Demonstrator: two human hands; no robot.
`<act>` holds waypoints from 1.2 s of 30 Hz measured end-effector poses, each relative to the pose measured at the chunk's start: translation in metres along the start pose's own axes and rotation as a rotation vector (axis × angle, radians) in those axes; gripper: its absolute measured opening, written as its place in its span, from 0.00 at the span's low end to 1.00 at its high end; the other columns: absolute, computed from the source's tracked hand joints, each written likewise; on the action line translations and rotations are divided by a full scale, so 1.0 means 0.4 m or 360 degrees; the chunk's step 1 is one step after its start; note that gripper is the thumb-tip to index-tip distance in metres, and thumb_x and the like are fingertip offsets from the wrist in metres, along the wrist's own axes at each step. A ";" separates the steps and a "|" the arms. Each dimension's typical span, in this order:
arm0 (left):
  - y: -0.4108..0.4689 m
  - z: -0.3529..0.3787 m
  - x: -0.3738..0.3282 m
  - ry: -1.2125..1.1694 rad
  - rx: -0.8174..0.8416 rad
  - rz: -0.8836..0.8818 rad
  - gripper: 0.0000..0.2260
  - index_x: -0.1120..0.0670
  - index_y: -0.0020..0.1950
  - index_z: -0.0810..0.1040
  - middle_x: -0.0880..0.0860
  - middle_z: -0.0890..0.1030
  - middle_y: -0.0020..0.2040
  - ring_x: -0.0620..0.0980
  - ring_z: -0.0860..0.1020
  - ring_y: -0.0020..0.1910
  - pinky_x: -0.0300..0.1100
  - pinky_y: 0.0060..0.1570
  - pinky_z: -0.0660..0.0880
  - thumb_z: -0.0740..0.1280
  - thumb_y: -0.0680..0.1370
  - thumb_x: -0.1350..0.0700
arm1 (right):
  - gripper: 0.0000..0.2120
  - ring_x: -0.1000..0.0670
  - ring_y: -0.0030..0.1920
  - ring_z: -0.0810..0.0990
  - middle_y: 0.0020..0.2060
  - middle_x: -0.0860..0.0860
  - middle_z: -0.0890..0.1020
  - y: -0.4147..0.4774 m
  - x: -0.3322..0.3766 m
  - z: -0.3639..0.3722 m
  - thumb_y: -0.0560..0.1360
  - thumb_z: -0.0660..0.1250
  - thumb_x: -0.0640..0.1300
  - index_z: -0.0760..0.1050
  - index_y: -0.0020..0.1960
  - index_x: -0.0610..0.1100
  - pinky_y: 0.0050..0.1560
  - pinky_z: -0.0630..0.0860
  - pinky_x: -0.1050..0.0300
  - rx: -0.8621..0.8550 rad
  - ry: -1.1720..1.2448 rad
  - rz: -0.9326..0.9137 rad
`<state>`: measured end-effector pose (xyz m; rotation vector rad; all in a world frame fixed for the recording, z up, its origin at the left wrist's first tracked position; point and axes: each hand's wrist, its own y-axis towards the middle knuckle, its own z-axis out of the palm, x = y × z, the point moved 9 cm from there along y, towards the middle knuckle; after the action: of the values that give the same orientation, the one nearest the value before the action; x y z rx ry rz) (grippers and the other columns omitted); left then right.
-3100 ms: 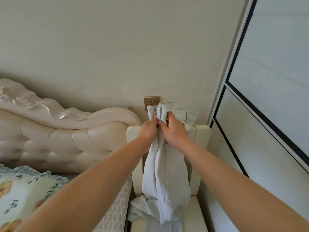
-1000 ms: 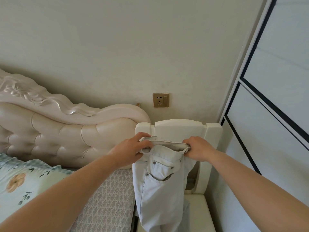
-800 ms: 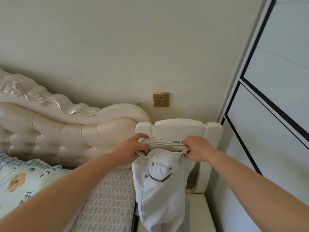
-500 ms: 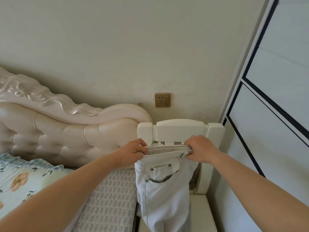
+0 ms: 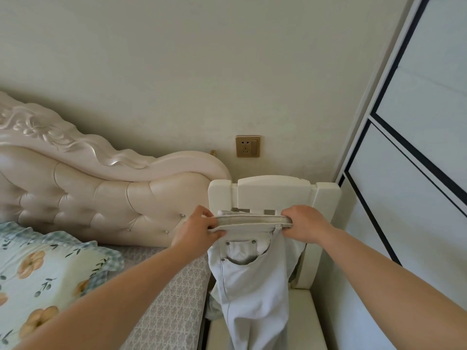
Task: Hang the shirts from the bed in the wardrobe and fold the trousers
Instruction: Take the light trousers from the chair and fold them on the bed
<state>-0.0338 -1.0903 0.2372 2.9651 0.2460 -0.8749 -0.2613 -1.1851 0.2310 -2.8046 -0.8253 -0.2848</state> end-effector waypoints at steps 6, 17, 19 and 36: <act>-0.067 0.012 0.036 -0.0540 -0.0680 -0.0348 0.14 0.50 0.36 0.64 0.49 0.69 0.45 0.41 0.68 0.37 0.27 0.34 0.63 0.65 0.78 0.55 | 0.12 0.59 0.31 0.71 0.29 0.56 0.73 0.003 0.030 0.013 0.70 0.66 0.47 0.66 0.31 0.53 0.29 0.62 0.62 -0.0063 0.0204 -0.0009; -0.108 0.194 0.125 -0.1531 -0.0685 -0.1103 0.29 0.52 0.69 0.68 0.50 0.75 0.64 0.53 0.74 0.63 0.48 0.57 0.72 0.72 0.72 0.44 | 0.13 0.59 0.31 0.69 0.32 0.57 0.71 -0.016 0.057 0.025 0.70 0.69 0.42 0.66 0.33 0.51 0.30 0.62 0.66 -0.0205 0.0455 -0.0065; -0.099 0.211 0.123 -0.1483 -0.0633 -0.1097 0.18 0.53 0.59 0.76 0.50 0.81 0.54 0.53 0.78 0.54 0.43 0.47 0.74 0.69 0.74 0.44 | 0.12 0.59 0.32 0.68 0.32 0.57 0.71 -0.018 0.058 0.031 0.69 0.69 0.42 0.66 0.34 0.50 0.30 0.61 0.66 -0.0199 0.0437 -0.0077; -0.015 0.185 0.008 -0.1197 0.0044 -0.0396 0.21 0.45 0.57 0.64 0.43 0.74 0.52 0.44 0.75 0.50 0.36 0.43 0.73 0.67 0.72 0.39 | 0.13 0.53 0.32 0.72 0.30 0.53 0.73 -0.023 -0.047 0.023 0.70 0.66 0.47 0.66 0.30 0.49 0.30 0.65 0.60 -0.0058 0.0269 0.0096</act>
<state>-0.0718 -1.0901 0.1735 2.4153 0.5589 -1.9278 -0.2808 -1.1850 0.2188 -2.7846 -0.7031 -0.5238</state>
